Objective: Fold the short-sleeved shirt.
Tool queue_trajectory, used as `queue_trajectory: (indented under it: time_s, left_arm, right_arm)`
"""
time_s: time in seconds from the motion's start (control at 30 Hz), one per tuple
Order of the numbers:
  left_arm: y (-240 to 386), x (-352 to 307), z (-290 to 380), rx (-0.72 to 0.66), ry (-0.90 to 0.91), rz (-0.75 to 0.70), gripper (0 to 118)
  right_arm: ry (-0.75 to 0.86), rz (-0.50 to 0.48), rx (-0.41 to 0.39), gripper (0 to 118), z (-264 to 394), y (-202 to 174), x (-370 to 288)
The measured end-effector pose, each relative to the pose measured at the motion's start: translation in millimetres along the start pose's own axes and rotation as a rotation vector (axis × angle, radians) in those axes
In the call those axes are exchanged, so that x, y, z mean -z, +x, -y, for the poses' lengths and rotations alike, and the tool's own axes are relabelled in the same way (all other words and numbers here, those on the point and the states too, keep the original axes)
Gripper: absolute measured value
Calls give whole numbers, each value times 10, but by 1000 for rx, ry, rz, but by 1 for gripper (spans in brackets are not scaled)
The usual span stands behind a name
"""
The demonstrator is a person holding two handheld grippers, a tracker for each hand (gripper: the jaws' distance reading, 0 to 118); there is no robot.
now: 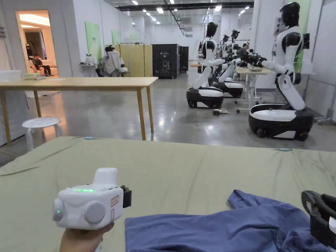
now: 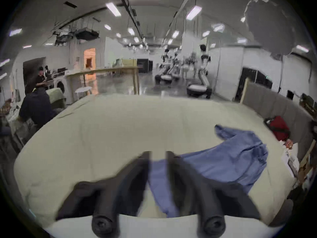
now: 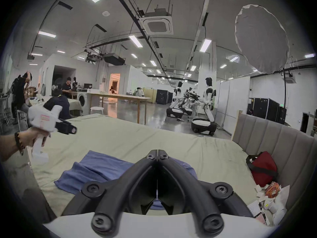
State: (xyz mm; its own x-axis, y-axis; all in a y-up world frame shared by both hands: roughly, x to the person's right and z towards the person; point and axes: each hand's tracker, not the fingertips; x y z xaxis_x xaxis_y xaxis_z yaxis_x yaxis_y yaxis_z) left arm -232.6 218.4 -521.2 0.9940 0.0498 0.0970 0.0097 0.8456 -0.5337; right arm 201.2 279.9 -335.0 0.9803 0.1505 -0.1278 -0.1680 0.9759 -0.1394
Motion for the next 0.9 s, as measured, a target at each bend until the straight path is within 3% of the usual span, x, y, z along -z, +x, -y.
queue_trajectory:
  time_s: [0.07, 0.1, 0.23, 0.37, 0.63, 0.67, 0.73, 0.8, 0.83, 0.87, 0.9]
  left_arm:
    - [-1, 376, -70, 19, -152, -42, 111]
    - [-19, 624, -72, 32, -243, -18, 116]
    - [-11, 1331, 15, 43, -356, -38, 115]
    - [-78, 1808, 178, -38, -484, -48, 115]
    - [0, 2011, 392, 25, -458, -73, 115]
    - [12, 1979, 384, 27, -448, -76, 114]
    - [73, 1873, 363, 33, -426, -52, 99]
    - [170, 1784, 338, 88, -390, -39, 65]
    - [218, 1742, 331, 99, -378, -16, 40]
    - [258, 1715, 327, 99, -375, 14, 4]
    - [290, 1684, 328, 91, -367, 35, 4]
  right_arm:
    - [-11, -15, -21, 0, 6, -11, 6]
    - [-16, -19, -31, 0, 10, -13, 13]
    - [-34, -39, -51, 1, 54, 19, 50]
    - [-56, -35, -73, 1, 113, 97, 131]
    - [-87, 0, -63, 1, 234, 238, 220]
    - [-90, 3, -58, 1, 247, 249, 218]
    - [-96, 6, -47, 1, 262, 254, 218]
    - [-102, 8, -36, 1, 275, 265, 219]
    - [-103, 7, -30, 1, 278, 263, 221]
    - [-104, 8, -25, 1, 278, 258, 224]
    - [-106, 9, -21, 1, 279, 255, 221]
